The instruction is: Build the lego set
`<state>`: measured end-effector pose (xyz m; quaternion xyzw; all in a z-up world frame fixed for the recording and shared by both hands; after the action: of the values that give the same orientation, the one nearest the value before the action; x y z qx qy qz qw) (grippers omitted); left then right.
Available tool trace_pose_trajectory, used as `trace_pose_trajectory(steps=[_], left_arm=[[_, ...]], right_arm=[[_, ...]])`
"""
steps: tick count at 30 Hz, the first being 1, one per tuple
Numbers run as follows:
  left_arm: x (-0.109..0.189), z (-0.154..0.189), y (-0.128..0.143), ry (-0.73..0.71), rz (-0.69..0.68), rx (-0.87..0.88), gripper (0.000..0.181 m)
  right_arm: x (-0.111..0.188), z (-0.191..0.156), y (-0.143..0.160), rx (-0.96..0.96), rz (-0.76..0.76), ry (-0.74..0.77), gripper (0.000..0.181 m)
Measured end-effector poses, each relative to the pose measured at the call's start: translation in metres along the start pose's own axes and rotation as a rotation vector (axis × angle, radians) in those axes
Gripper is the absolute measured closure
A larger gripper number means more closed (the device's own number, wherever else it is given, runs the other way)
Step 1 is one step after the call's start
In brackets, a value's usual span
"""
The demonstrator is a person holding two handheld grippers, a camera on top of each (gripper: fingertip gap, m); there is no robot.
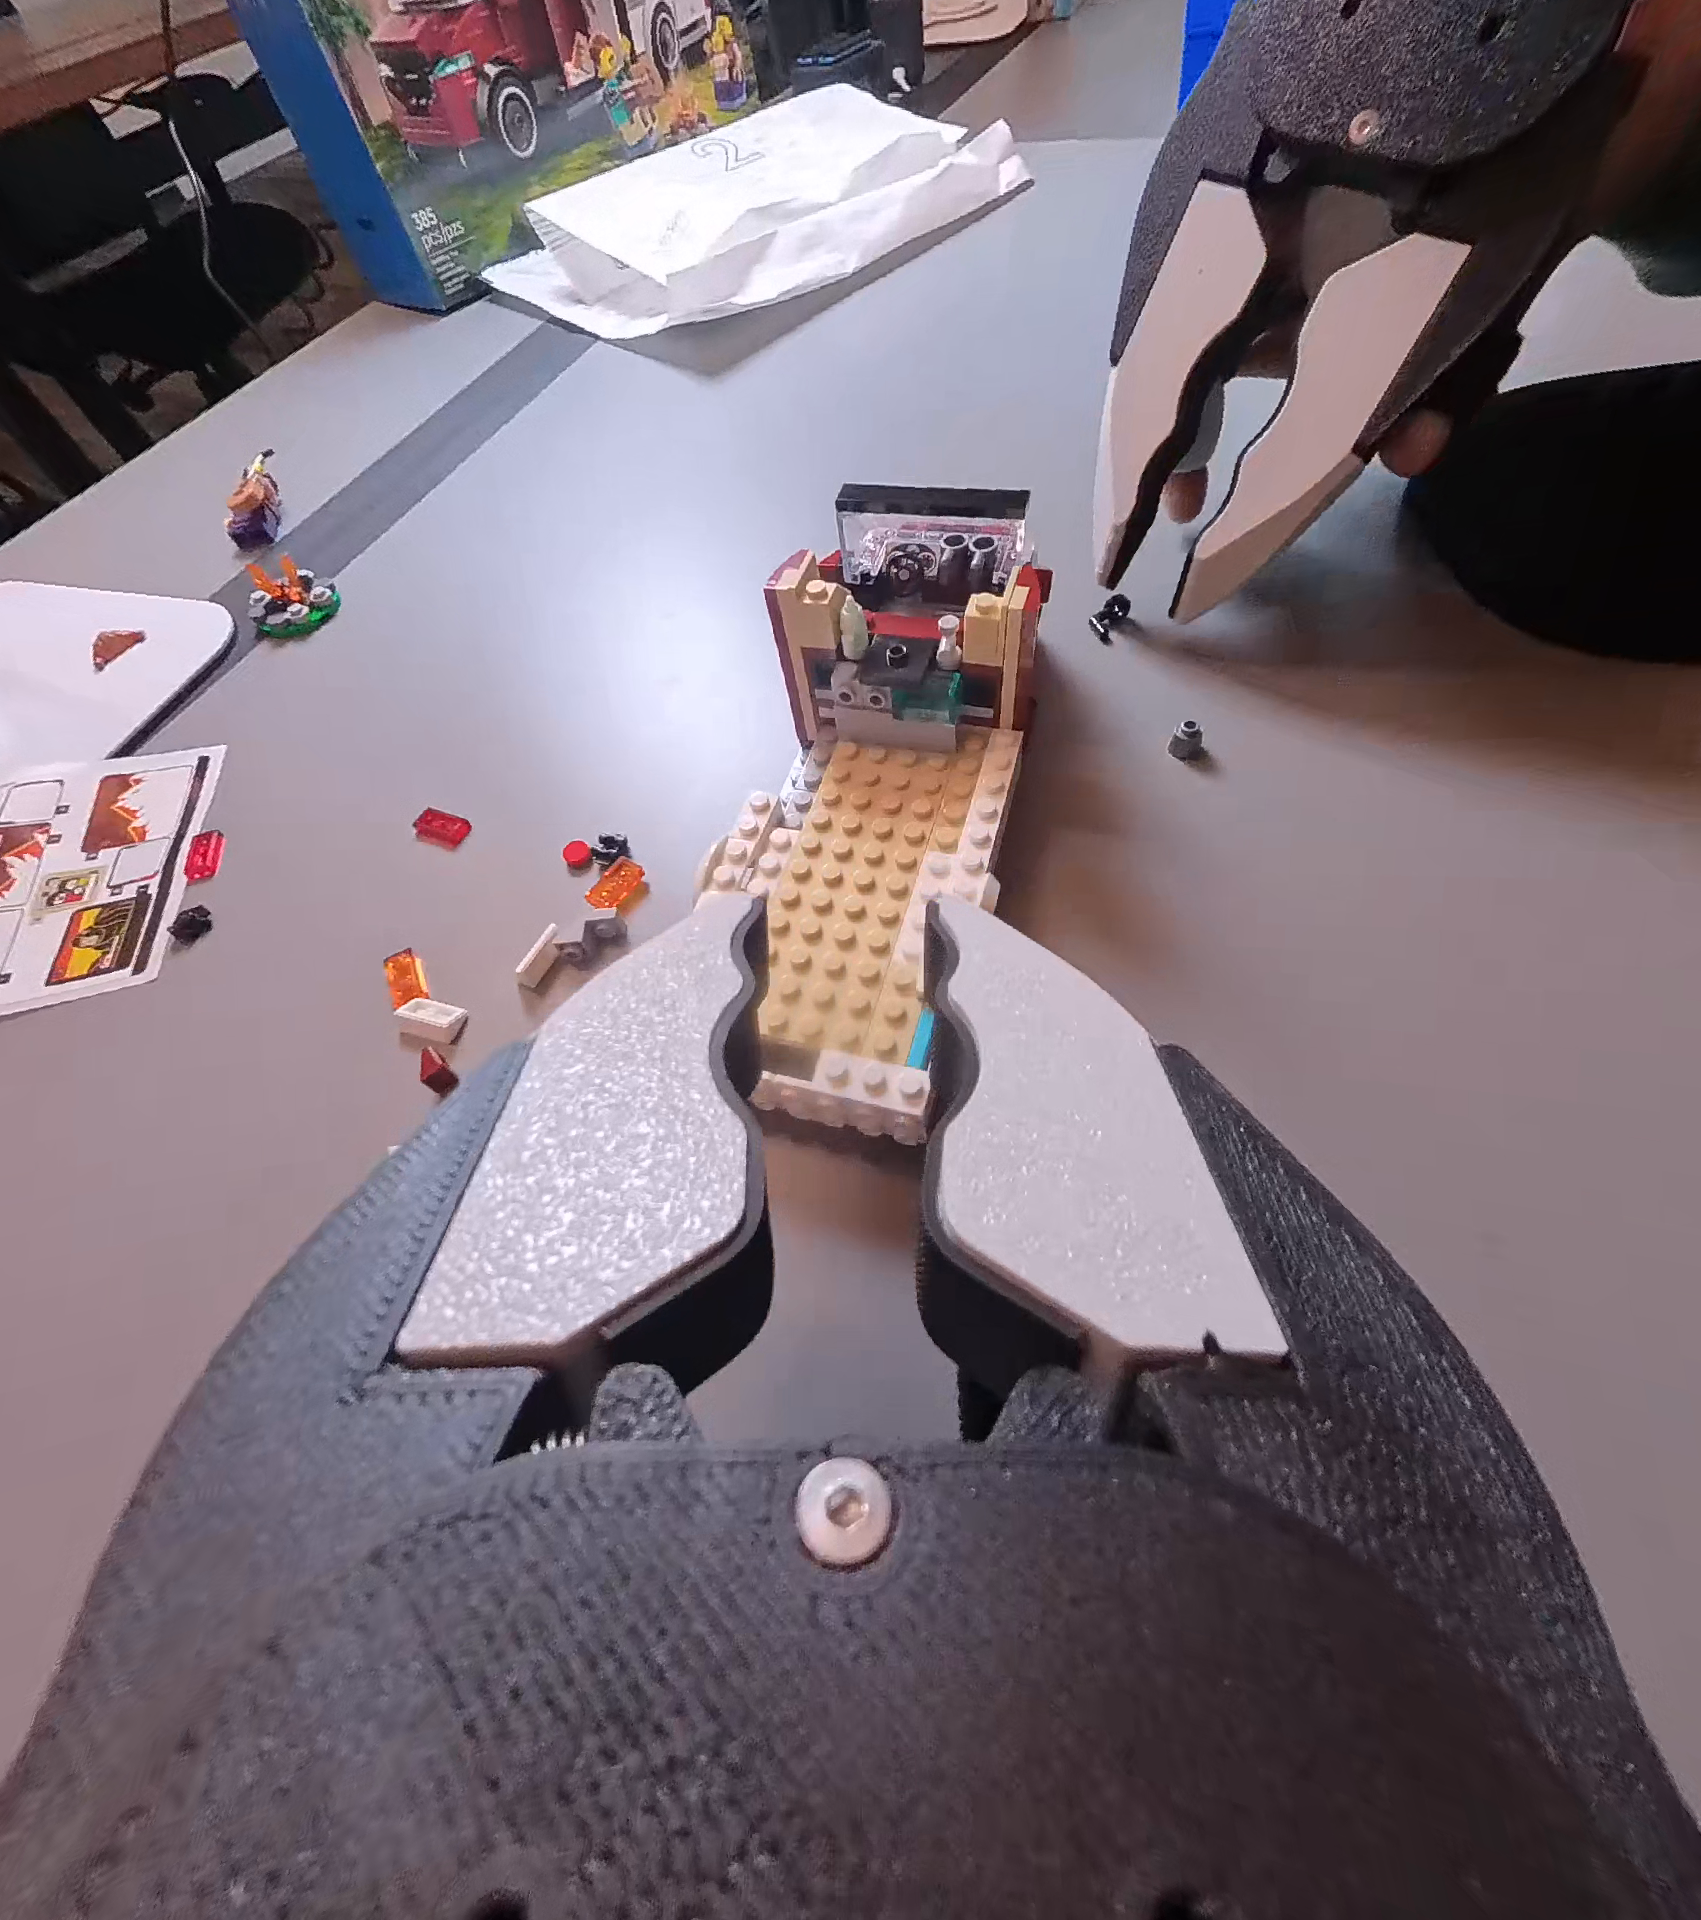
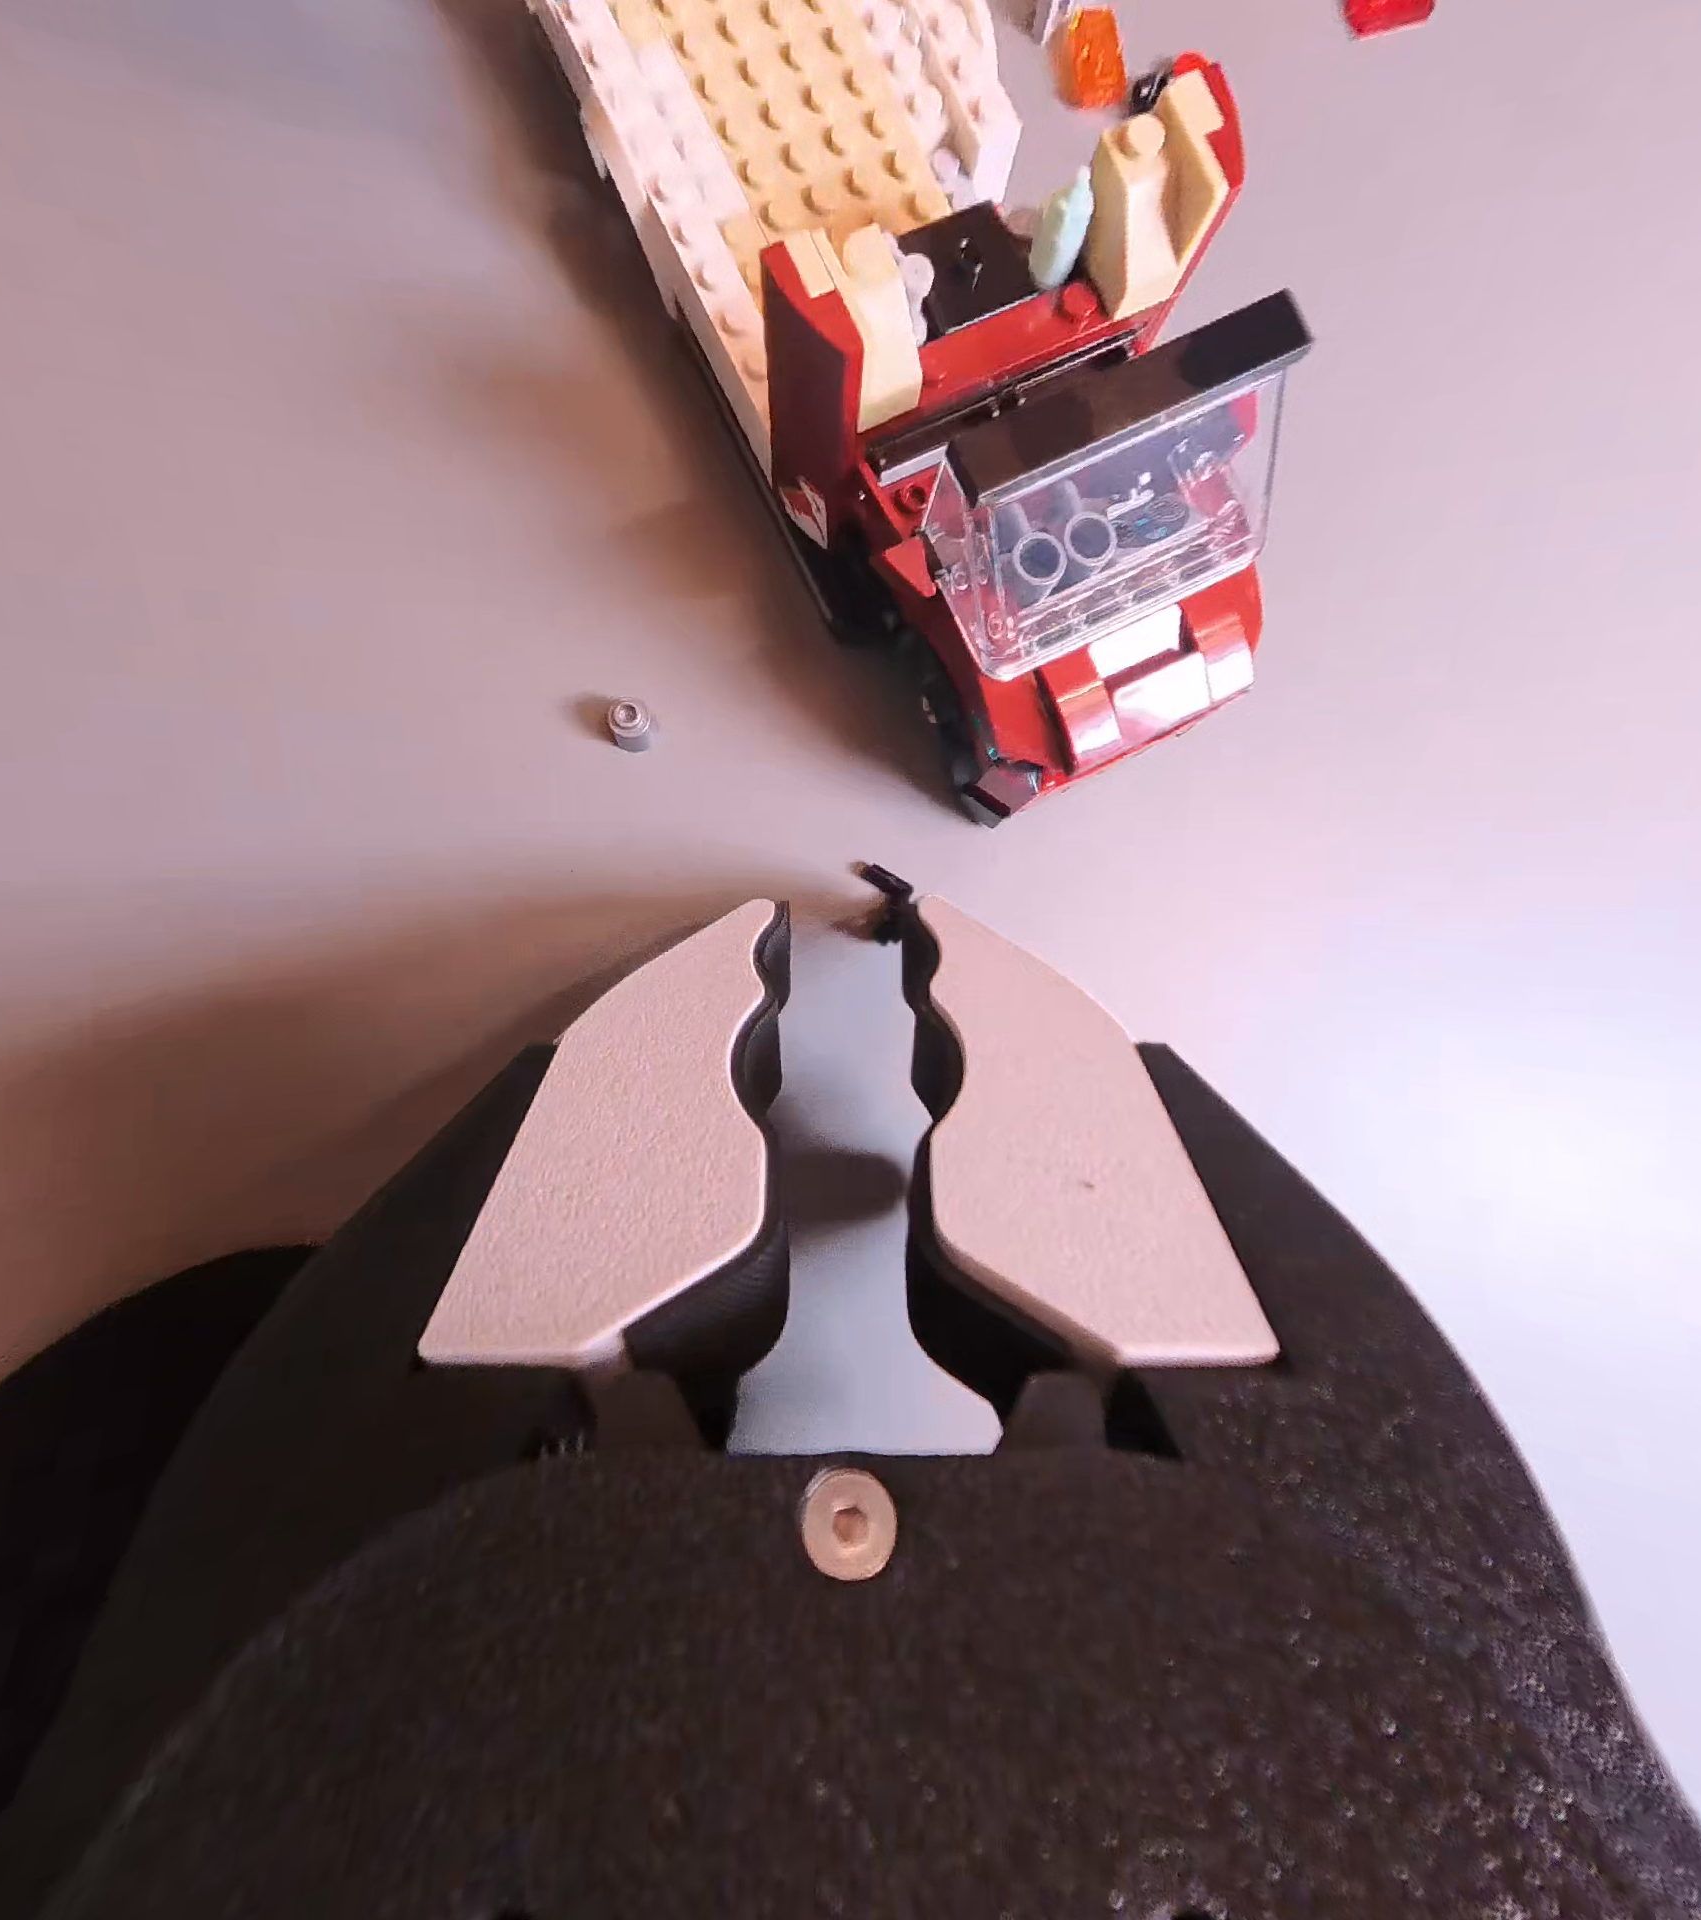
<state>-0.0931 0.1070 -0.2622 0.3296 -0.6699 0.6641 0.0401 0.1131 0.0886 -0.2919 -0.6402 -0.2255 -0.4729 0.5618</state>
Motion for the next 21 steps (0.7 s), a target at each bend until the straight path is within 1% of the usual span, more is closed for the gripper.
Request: trace_pose_trajectory(steps=[4,7,12,15,17,19,21], left_arm=[[0.0,0.0,0.001,-0.009,-0.003,-0.011,0.153],[0.0,-0.002,0.001,-0.01,-0.001,-0.001,0.153],[0.001,-0.006,0.001,-0.023,0.016,0.028,0.154],[0.003,-0.011,0.0,-0.042,0.032,0.054,0.154],[0.004,-0.014,0.0,-0.05,0.043,0.073,0.154],[0.006,-0.018,0.0,-0.067,0.053,0.084,0.155],[0.007,-0.021,0.0,-0.08,0.062,0.101,0.155]], right_arm=[[-0.007,0.001,-0.001,-0.001,-0.041,0.024,0.172],[-0.008,-0.003,-0.002,0.02,-0.043,0.028,0.173],[-0.009,-0.025,-0.008,0.091,-0.027,-0.06,0.173],[-0.009,-0.031,-0.01,0.103,-0.029,-0.088,0.163],[-0.007,-0.03,-0.011,0.094,-0.008,-0.094,0.159],[0.002,-0.026,-0.014,0.08,0.046,-0.086,0.156],[0.015,-0.021,-0.023,0.058,0.149,-0.07,0.15]])
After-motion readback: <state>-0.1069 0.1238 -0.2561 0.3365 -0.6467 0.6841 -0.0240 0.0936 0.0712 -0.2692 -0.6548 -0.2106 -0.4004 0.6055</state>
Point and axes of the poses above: each gripper's, where its closed fingertips meet, x back along the fingers, y out of its underside, z = x × y across the jaws, the point moved 4 cm from there along x, back along the fingers, and after that the axes turned 5 degrees about -z, right-handed, at the moved point
